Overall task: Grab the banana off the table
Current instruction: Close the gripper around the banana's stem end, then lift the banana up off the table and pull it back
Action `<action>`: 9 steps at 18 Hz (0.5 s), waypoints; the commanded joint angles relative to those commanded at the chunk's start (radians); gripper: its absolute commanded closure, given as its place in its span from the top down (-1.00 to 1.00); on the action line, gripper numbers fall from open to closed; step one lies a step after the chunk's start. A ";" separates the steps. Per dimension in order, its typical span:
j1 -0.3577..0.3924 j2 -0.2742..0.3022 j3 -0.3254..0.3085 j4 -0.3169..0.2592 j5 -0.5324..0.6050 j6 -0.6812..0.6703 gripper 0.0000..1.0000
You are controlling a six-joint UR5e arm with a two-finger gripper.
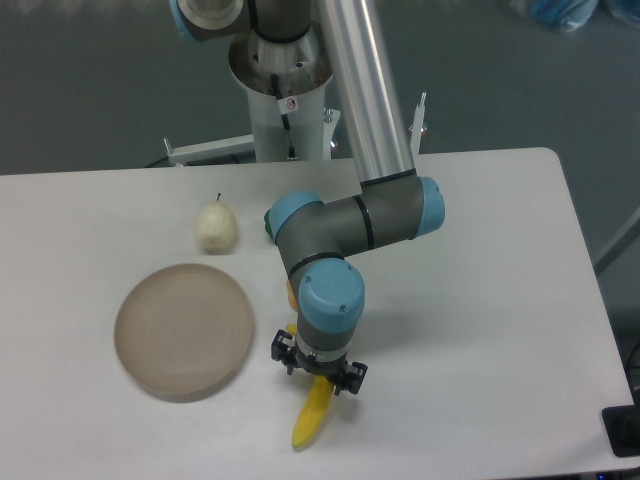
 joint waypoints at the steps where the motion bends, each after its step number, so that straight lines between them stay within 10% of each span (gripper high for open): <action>1: 0.000 0.003 0.003 0.000 0.000 -0.002 -0.98; 9: 0.009 0.080 0.015 -0.005 -0.005 0.024 -1.00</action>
